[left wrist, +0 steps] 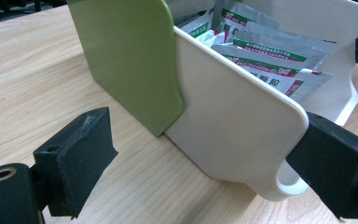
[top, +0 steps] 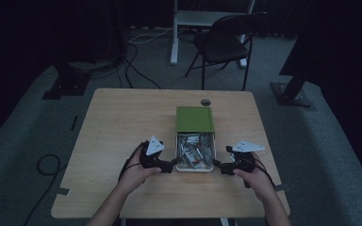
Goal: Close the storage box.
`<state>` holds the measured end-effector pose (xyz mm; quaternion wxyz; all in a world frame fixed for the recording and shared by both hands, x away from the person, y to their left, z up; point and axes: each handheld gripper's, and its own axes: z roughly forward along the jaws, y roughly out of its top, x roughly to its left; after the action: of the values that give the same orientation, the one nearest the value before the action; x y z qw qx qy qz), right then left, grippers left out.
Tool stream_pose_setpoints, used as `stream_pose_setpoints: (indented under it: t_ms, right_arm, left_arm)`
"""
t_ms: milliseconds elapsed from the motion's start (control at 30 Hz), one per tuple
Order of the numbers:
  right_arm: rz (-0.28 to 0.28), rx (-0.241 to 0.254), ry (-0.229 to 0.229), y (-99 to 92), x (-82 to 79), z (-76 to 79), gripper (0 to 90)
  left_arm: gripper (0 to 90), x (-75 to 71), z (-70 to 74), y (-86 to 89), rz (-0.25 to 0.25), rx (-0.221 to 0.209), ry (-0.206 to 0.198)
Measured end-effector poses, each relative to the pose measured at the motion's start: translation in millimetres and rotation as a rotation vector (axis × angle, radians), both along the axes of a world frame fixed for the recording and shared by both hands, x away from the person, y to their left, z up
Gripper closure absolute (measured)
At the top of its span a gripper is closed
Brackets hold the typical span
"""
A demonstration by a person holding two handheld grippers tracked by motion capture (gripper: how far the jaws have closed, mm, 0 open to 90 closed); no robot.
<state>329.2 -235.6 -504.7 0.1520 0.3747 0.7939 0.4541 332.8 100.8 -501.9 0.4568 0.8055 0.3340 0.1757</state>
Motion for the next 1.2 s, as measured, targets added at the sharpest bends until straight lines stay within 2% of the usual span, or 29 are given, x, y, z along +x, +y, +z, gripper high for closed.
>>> stream_pose_setpoints:
  t_ms: [500, 733, 1200]
  right_arm:
    - [-0.020, -0.009, -0.014, 2.2, 9.2, 5.0, 13.7]
    - [-0.046, 0.012, -0.010, 1.7, 12.5, 3.6, 13.6]
    - [-0.073, 0.001, -0.013, 3.0, 23.0, 5.2, 13.7]
  left_arm:
    - [9.5, 9.7, 2.0, 0.6, 0.027, -0.025, 0.004]
    - [9.5, 15.0, 3.4, 0.4, 0.025, -0.022, 0.010]
    - [9.5, 24.5, 3.6, -1.3, 0.046, -0.020, 0.008]
